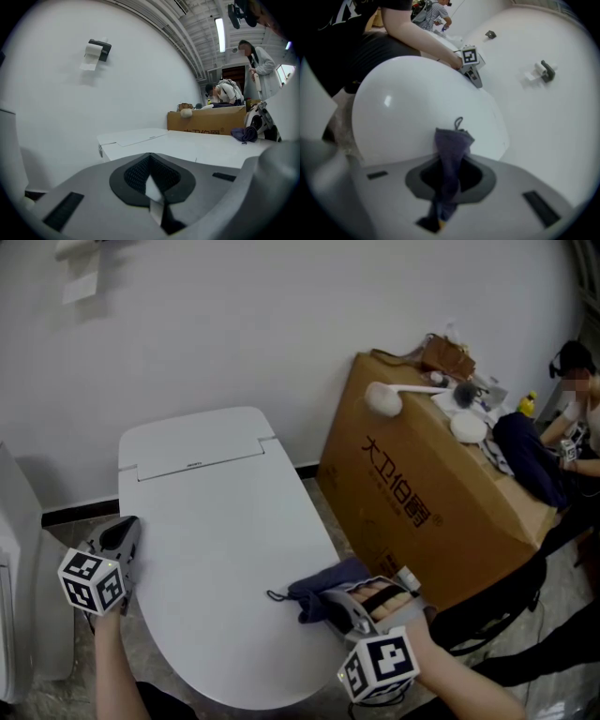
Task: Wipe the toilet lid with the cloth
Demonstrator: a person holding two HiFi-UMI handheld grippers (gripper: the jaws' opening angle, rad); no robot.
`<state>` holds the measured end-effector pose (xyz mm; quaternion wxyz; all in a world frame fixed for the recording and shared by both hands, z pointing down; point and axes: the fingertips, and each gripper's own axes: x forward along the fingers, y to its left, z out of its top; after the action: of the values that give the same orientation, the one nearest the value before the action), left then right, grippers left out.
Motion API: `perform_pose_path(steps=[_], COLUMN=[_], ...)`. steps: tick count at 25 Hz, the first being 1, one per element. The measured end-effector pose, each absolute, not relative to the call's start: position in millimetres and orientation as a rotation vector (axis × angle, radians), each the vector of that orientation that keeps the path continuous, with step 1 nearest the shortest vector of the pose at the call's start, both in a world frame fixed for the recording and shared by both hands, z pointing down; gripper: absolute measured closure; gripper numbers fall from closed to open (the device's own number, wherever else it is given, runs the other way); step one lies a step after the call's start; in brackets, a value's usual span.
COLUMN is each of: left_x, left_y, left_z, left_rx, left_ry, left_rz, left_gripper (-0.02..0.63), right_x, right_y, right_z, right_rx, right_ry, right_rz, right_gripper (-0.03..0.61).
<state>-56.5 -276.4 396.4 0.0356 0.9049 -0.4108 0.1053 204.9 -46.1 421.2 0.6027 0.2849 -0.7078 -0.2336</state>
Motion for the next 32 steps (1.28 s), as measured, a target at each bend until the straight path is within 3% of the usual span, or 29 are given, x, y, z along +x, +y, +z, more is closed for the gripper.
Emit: perform_pose_path(steps=[16,32], left_x=[-56,-52], left_y=[-275,-274], left_z=[396,397], left_rx=[2.777,2.776], left_ry=[-1.276,-1.270], left_rz=[0.319,0.310], left_gripper=[0.597,0.598], right_x=[206,147], right_y=[-38,-276], right_z=[410,343], right_rx=[0.699,0.754], right_ry=[-1.653,-1.533], right_rz=[-0.562,-0.856], right_gripper=[0.515,0.515])
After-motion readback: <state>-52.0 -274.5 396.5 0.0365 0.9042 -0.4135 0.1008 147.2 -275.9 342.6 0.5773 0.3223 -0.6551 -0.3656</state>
